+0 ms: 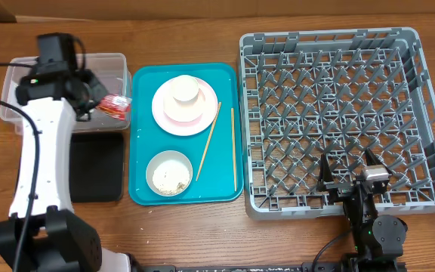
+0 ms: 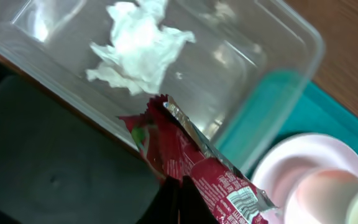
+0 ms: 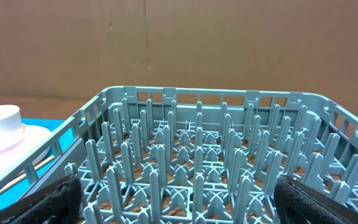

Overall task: Sort waste into correct bins and load items into the dishwasher
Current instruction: 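Move the wrapper with the left gripper and release it into the clear bin, then lower the left gripper to the rice bowl rim and grasp it, then lift the bowl with the left gripper and tip rice onto the black tray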

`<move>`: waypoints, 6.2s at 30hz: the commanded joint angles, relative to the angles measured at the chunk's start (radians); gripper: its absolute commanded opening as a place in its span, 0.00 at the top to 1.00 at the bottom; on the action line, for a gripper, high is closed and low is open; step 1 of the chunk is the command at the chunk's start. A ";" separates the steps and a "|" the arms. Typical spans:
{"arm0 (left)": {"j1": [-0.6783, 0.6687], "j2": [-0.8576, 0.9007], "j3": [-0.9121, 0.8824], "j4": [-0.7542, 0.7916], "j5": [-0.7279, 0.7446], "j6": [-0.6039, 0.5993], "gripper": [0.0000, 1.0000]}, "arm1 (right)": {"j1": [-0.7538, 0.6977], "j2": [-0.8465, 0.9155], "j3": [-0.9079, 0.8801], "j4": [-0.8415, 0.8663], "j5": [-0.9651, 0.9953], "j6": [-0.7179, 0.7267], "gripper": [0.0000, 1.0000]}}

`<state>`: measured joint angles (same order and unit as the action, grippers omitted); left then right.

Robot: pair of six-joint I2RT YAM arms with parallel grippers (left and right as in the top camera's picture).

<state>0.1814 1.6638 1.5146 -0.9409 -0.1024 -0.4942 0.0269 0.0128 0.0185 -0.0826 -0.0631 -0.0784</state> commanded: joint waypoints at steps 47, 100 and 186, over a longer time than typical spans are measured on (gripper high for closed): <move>-0.597 0.044 -0.290 -0.192 0.247 0.139 0.59 | 0.000 -0.010 -0.011 0.005 -0.003 -0.001 0.00; -0.685 0.020 -0.467 -0.017 -0.013 0.019 0.78 | 0.000 -0.010 -0.011 0.005 -0.002 -0.001 0.00; 0.861 -0.228 -0.654 0.455 1.677 0.321 0.96 | 0.000 -0.010 -0.011 0.005 -0.003 -0.001 0.00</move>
<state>1.0187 1.4498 0.8680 -0.5014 1.4937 -0.1627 0.0269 0.0116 0.0185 -0.0826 -0.0635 -0.0788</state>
